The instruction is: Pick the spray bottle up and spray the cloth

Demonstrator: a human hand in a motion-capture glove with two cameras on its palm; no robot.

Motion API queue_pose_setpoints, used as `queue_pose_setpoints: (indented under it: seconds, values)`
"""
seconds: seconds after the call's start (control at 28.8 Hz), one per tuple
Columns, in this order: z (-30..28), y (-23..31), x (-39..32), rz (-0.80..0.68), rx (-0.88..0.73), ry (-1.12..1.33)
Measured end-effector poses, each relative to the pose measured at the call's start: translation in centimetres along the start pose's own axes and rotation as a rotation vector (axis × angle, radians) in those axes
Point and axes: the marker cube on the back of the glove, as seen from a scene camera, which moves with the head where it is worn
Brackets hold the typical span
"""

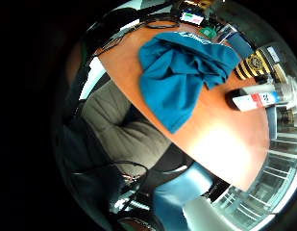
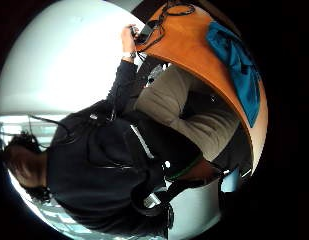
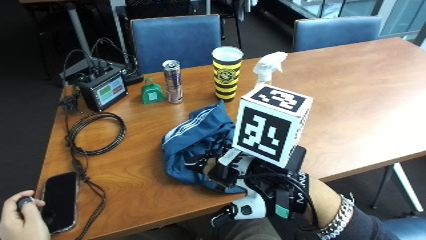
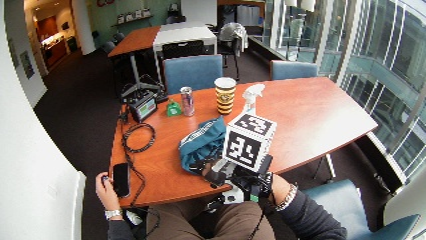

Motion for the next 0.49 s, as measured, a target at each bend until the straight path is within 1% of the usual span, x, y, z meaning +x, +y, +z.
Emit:
queue_pose_setpoints:
  seconds: [0.49]
  values:
    - [0.22, -0.03, 0.4, 0.025, -0.008, -0.006]
